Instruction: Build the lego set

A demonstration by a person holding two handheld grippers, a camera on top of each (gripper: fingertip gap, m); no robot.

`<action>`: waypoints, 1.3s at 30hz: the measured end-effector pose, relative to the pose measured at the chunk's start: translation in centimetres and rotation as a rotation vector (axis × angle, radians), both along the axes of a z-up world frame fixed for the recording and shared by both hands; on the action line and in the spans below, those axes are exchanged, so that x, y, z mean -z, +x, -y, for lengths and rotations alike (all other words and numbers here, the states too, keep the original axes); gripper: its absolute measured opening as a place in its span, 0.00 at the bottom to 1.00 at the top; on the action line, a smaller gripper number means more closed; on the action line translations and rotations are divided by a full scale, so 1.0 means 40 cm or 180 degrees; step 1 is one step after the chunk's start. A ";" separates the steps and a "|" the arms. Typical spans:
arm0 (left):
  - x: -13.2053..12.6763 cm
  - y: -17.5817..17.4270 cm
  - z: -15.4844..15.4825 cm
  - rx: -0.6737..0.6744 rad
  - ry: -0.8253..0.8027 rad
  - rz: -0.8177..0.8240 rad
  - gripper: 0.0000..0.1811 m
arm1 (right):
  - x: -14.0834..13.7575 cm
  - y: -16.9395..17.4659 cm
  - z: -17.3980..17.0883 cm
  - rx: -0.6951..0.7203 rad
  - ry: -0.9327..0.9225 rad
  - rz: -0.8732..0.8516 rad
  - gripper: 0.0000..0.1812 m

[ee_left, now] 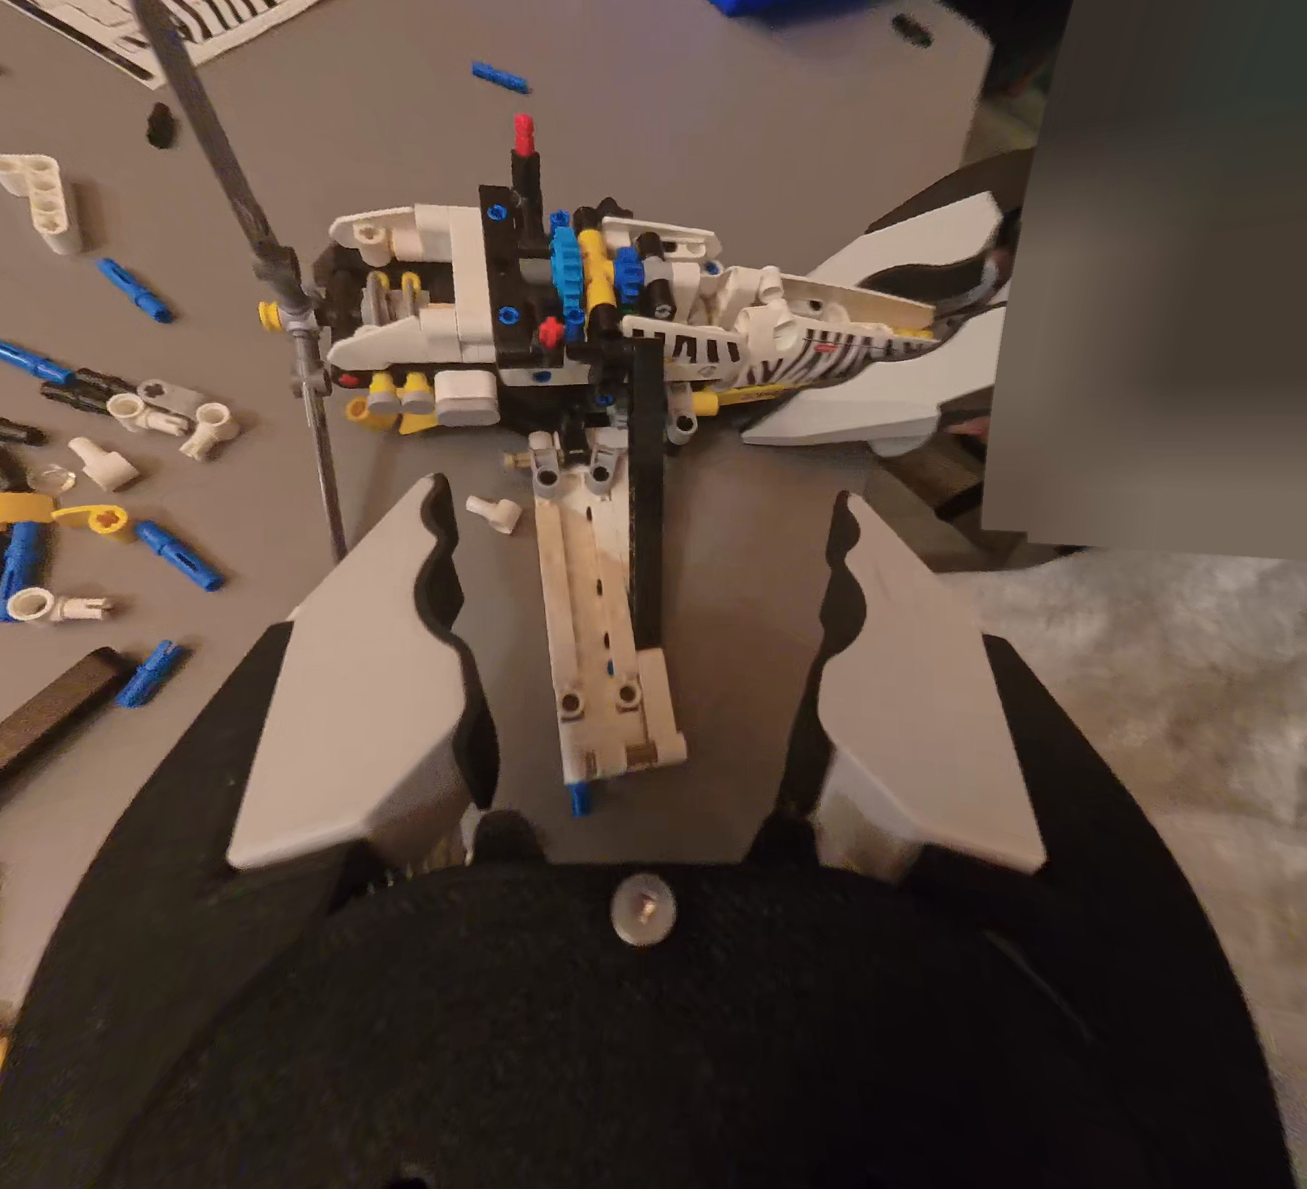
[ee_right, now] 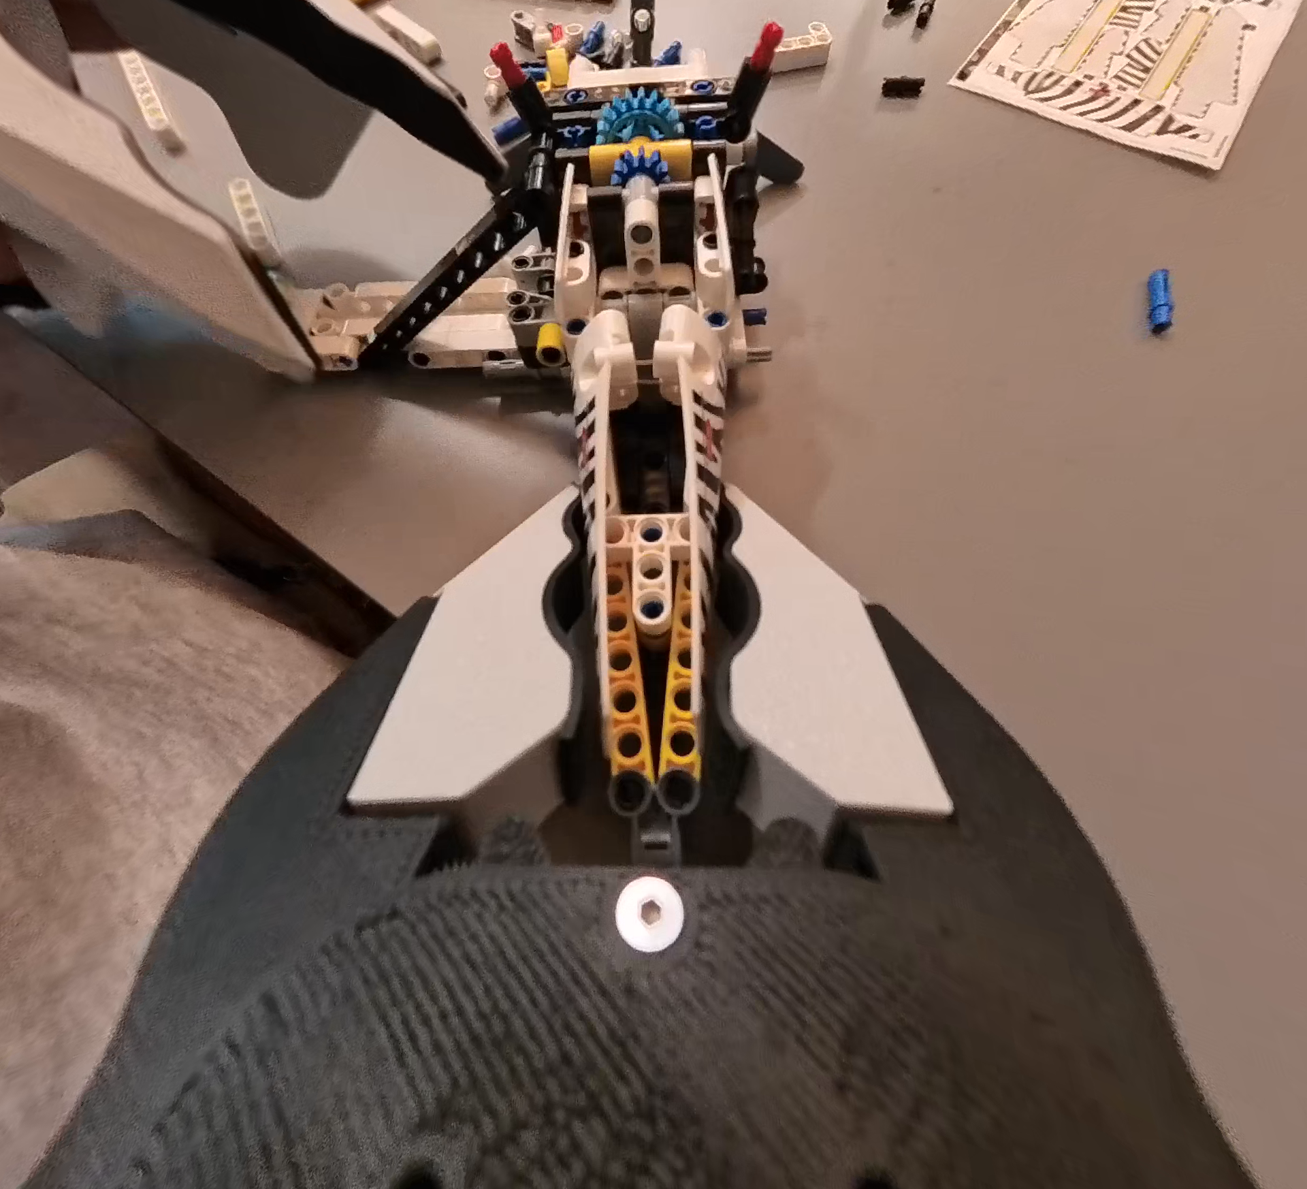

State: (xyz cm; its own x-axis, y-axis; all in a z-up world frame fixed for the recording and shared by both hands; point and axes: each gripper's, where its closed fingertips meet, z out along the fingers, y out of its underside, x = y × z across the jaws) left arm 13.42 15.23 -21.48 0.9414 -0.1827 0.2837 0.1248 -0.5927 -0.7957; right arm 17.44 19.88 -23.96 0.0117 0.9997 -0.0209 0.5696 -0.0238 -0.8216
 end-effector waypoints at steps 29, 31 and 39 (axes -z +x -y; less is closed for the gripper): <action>0.046 -0.030 -0.022 -0.0413 -0.0222 -0.0432 0.29 | -0.003 0.033 0.058 -0.0168 0.0104 -0.0074 0.19; 0.047 -0.033 -0.024 -0.0406 -0.0240 -0.0289 0.30 | -0.003 0.033 0.058 -0.0168 0.0088 -0.0077 0.20; 0.050 -0.019 -0.034 -0.0289 -0.0228 -0.0550 0.31 | -0.002 0.029 0.021 -0.0001 0.0126 -0.0072 0.18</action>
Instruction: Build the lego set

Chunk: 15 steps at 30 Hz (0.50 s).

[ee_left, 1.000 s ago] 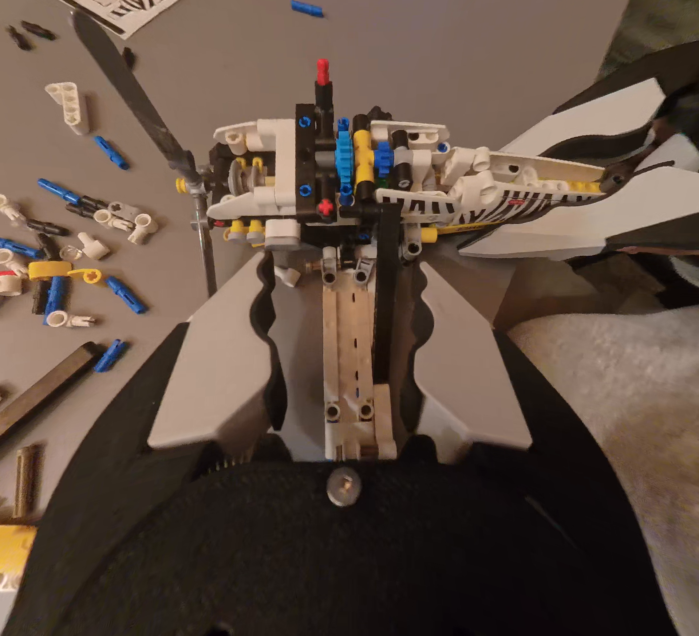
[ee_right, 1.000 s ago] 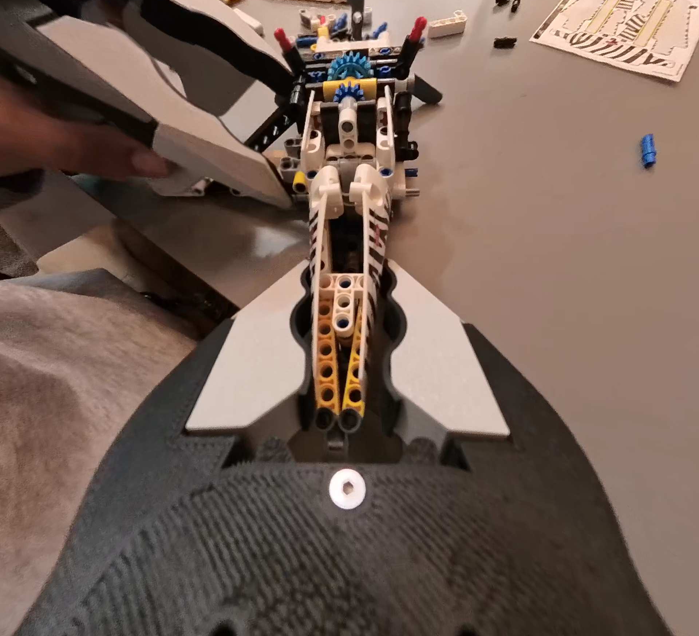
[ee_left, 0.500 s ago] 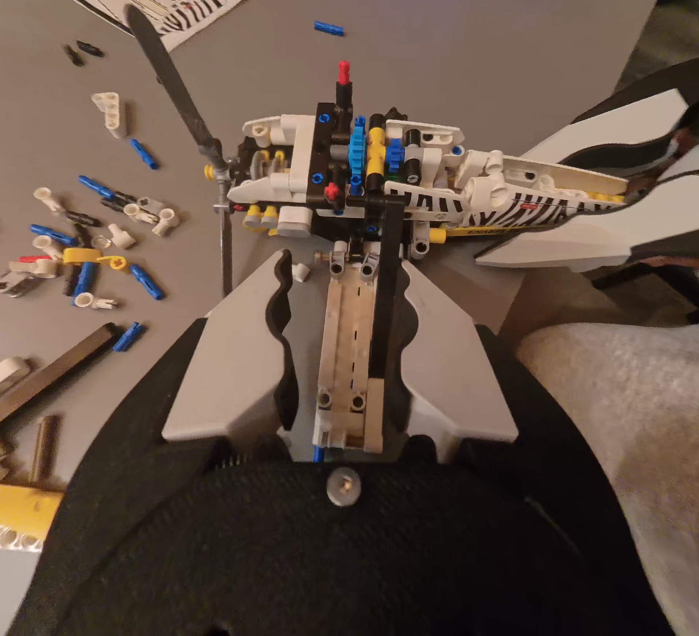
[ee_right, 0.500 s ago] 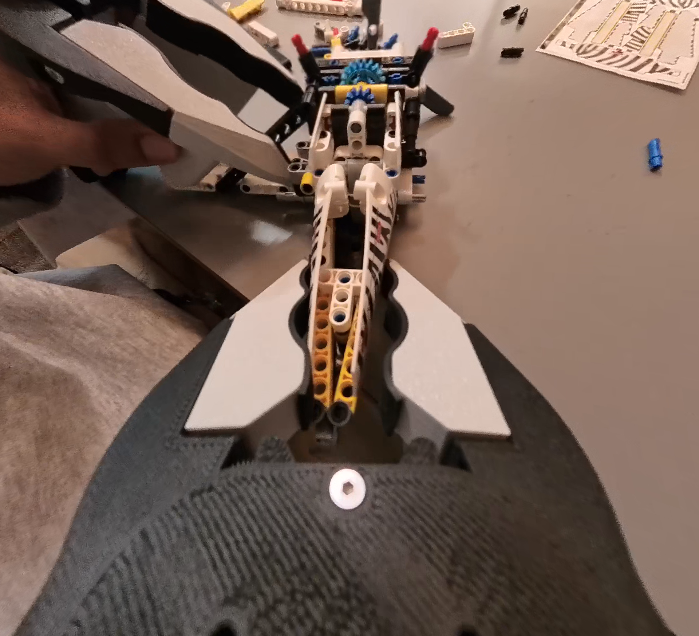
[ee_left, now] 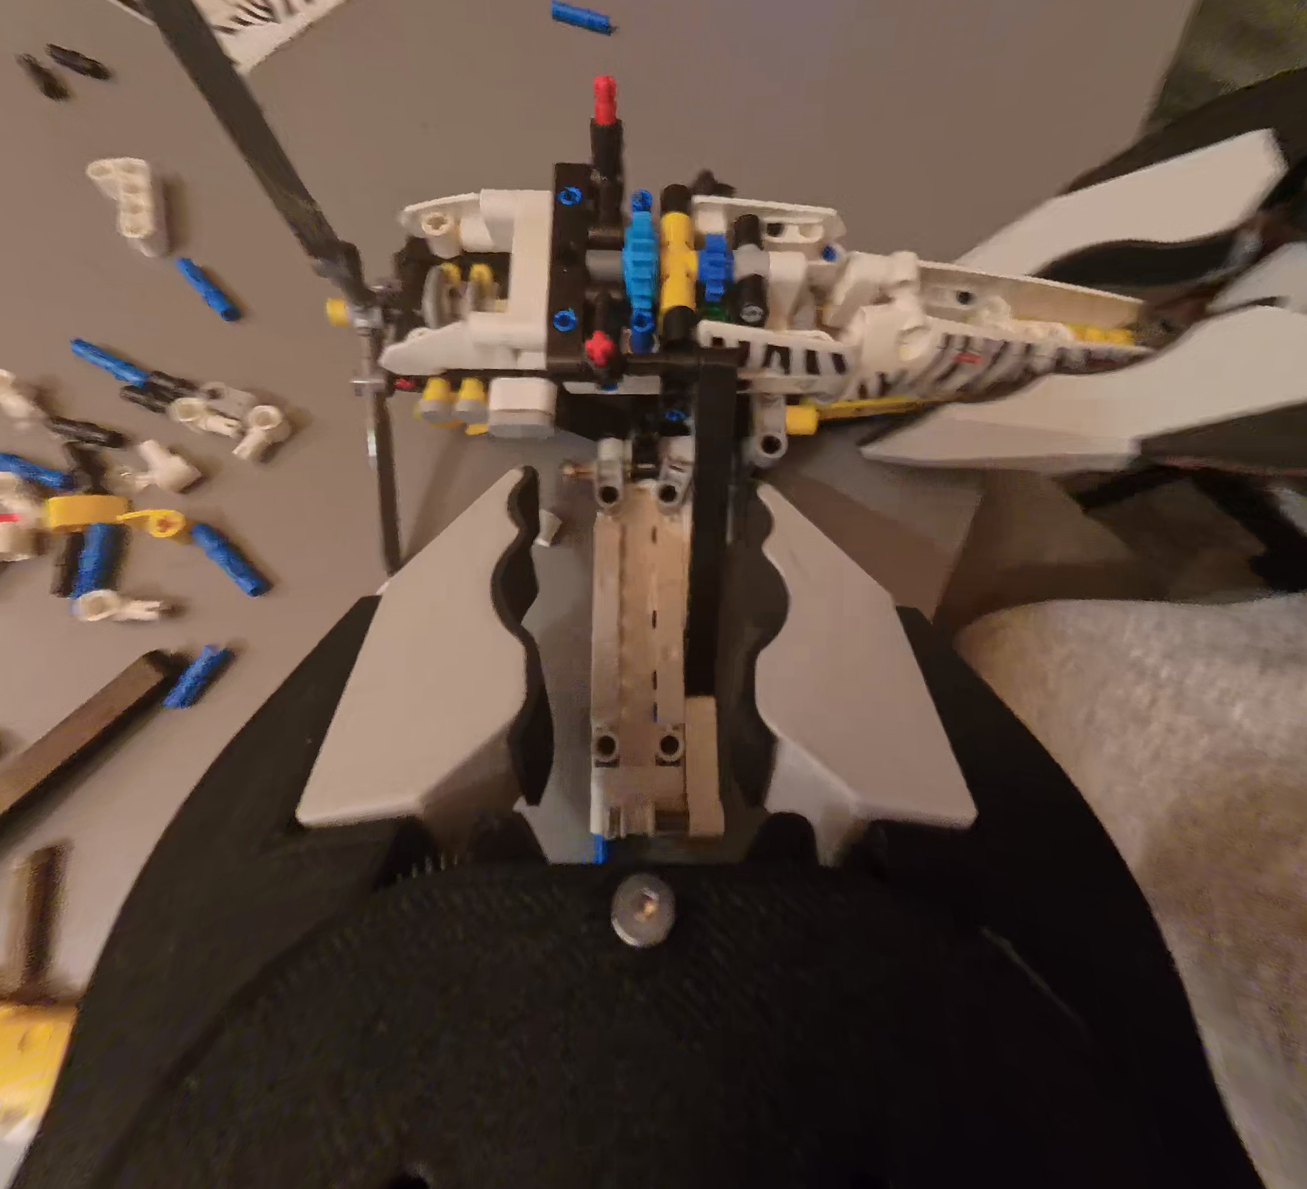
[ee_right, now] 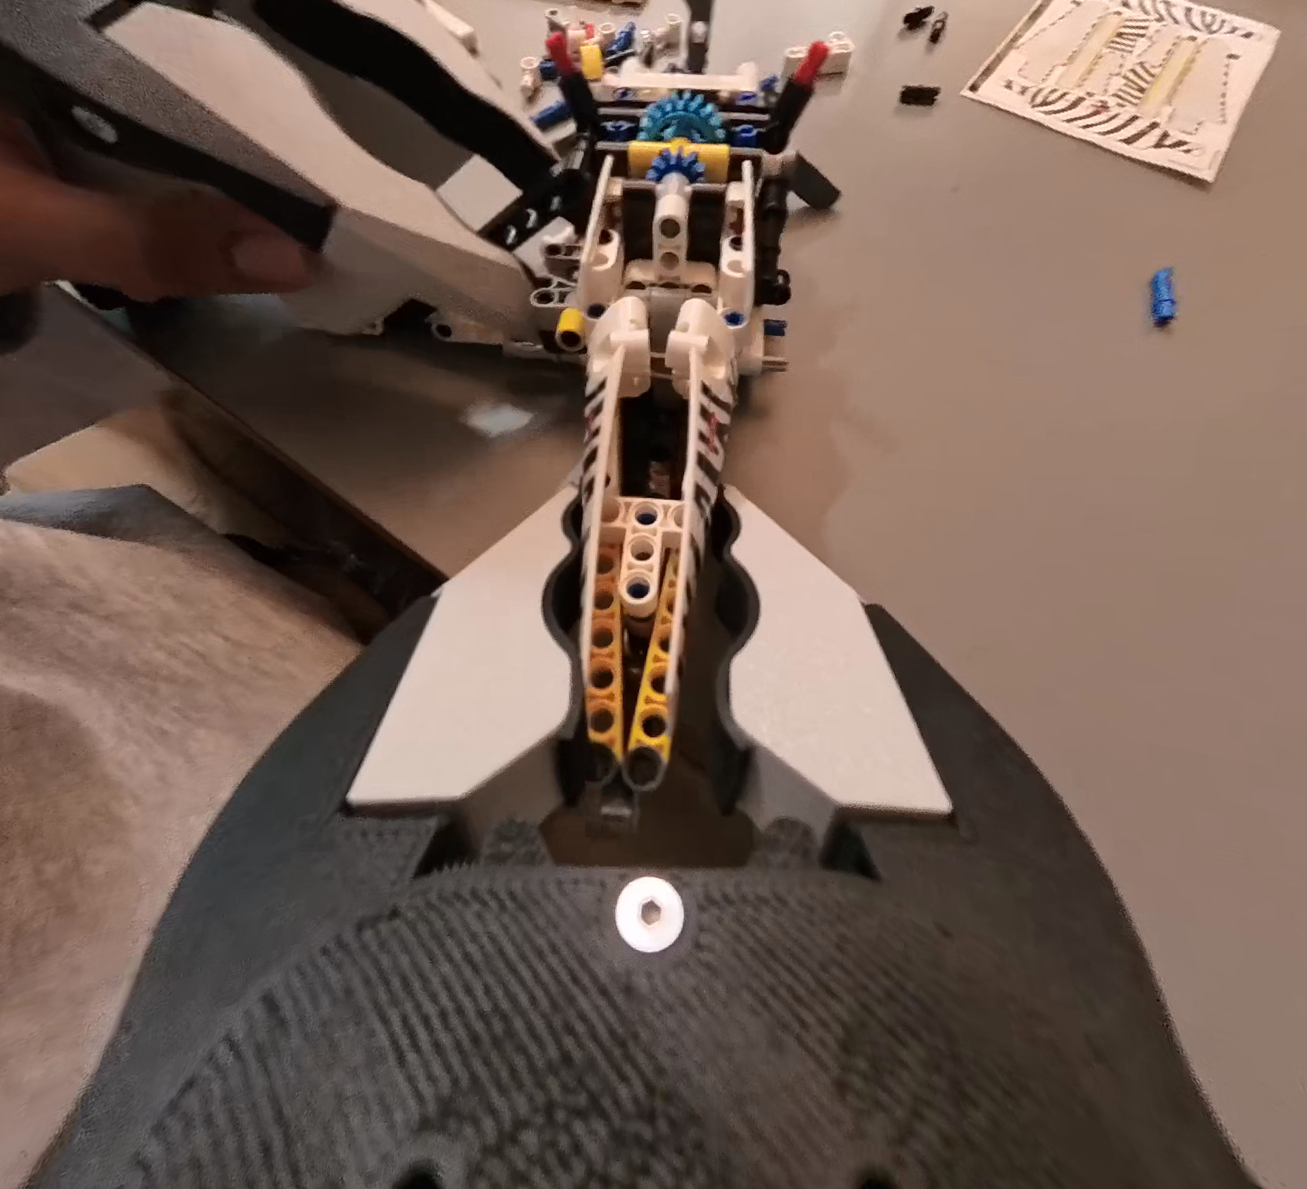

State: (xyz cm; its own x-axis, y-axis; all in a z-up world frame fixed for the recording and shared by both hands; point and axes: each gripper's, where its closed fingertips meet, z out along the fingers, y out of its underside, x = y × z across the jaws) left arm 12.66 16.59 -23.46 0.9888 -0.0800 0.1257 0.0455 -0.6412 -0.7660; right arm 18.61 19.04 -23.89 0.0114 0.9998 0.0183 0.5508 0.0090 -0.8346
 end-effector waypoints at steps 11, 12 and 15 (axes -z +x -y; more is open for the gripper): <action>-0.073 0.048 0.006 0.0257 0.0458 0.1623 0.39 | -0.129 0.045 -0.113 0.0621 0.0155 -0.0765 0.33; -0.077 0.047 0.005 0.0264 0.0484 0.1650 0.40 | -0.149 0.045 -0.072 0.0452 0.0018 -0.0977 0.26; -0.082 0.049 -0.004 0.0314 0.0518 0.1689 0.41 | -0.146 0.015 0.055 -0.0070 -0.0480 -0.1178 0.20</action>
State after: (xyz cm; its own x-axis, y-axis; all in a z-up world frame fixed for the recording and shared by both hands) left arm 14.63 16.74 -20.17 0.7804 -0.2288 0.5820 0.3971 -0.5375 -0.7439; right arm 19.19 16.85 -18.03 -0.0316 0.9910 -0.1300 0.2137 -0.1204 -0.9695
